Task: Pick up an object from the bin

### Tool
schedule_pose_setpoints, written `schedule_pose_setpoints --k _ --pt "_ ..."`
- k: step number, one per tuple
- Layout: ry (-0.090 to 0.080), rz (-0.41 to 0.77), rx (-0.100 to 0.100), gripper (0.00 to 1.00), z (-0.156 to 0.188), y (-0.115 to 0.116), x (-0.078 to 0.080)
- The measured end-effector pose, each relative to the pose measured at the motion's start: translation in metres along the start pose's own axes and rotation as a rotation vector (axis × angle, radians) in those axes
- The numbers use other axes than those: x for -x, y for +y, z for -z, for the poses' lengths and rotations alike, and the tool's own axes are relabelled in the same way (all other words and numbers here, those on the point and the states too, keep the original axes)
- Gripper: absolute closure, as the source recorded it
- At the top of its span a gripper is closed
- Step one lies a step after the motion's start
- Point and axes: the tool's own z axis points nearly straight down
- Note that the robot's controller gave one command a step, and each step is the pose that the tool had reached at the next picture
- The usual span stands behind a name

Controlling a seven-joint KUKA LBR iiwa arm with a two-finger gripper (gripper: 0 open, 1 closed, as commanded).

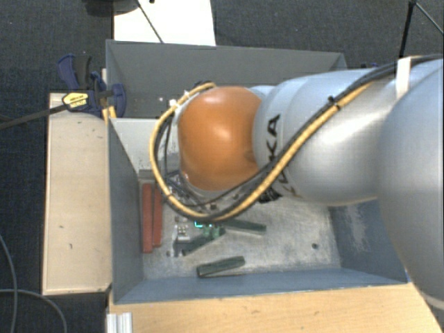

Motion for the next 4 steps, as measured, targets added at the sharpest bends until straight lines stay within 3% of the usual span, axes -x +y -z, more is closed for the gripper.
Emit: schedule_pose_setpoints --k 1,2,3,4 --pt "-0.008 -0.005 0.002 0.00 0.004 -0.001 0.002" --pt "-0.011 0.114 0.002 0.00 -0.042 -0.030 0.017" --pt "-0.009 0.232 -0.001 0.00 -0.041 -0.088 0.030" --pt "-0.007 0.351 0.000 0.00 -0.057 -0.103 0.033"
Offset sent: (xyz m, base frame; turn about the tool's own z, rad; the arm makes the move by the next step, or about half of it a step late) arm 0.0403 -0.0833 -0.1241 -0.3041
